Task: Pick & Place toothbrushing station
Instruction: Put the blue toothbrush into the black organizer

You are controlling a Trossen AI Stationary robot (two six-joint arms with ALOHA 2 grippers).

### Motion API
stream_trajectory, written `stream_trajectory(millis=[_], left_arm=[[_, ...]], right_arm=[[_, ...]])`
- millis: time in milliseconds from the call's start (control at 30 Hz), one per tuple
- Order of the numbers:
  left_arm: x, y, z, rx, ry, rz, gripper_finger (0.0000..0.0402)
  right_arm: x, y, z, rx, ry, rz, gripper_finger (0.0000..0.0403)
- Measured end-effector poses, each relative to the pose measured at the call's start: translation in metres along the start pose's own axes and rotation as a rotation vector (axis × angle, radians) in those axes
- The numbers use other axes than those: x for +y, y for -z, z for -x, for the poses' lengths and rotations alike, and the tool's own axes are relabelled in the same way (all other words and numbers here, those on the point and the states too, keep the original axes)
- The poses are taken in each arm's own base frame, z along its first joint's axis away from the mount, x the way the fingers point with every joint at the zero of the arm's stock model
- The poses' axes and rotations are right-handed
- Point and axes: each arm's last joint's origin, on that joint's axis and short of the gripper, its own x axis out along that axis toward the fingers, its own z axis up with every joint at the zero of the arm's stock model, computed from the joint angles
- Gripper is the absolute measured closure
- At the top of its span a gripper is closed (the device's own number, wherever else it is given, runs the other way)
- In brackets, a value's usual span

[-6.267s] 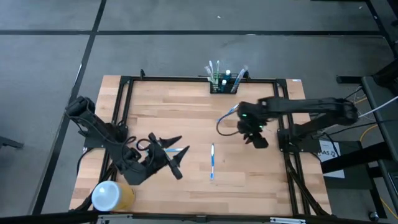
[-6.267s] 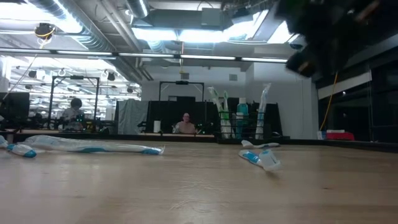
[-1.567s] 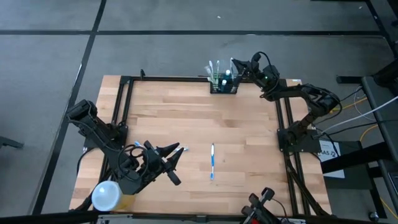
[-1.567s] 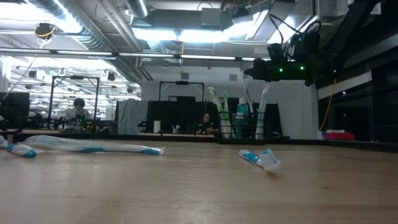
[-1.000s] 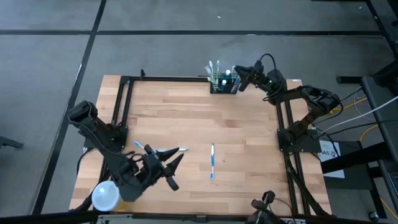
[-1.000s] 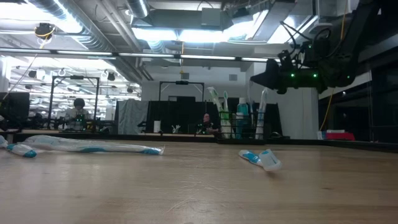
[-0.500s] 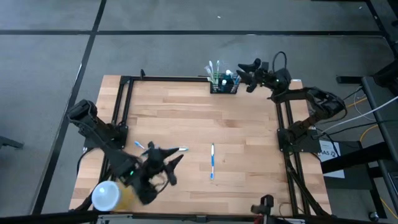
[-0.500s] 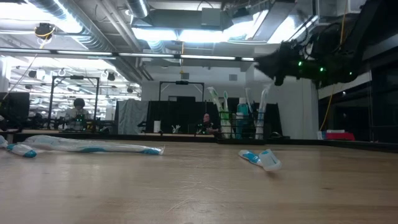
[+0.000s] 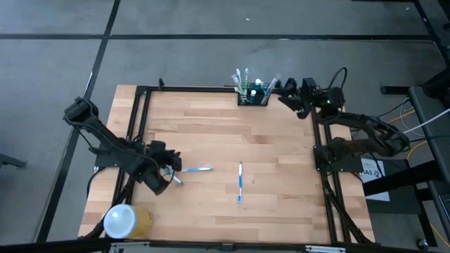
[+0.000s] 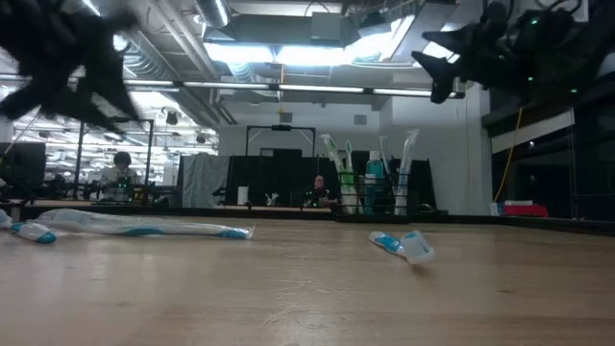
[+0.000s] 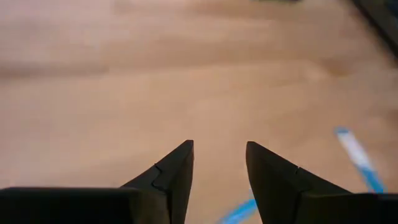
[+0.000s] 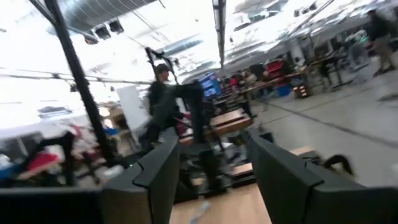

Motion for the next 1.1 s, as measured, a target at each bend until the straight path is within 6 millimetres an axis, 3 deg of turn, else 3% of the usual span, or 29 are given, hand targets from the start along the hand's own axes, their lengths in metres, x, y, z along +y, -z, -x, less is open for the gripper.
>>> stream_trajectory(millis=[233, 433, 600, 867, 1100], left_arm=[[0.013, 0.001, -0.002, 0.251, -0.264, 0.082, 0.0293], [-0.002, 0.002, -0.014, 0.362, -0.238, 0.220, 0.0301], [-0.002, 0.004, -0.026, 0.397, -0.324, 0.216, 0.0301], [-0.012, 0.014, -0.025, 0.495, -0.327, 0.232, 0.0251], [-0.021, 0.025, -0.047, 0.470, -0.353, 0.260, 0.0227]], right_arm=[[0.032, 0.013, 0.000, -0.064, -0.020, -0.070, 0.0205], [0.047, 0.016, -0.006, -0.100, -0.059, -0.090, 0.0205], [0.056, 0.016, -0.010, -0.107, -0.100, -0.100, 0.0205], [0.068, 0.016, -0.014, -0.114, -0.153, -0.148, 0.0205], [0.074, 0.016, -0.016, -0.130, -0.176, -0.160, 0.0205]])
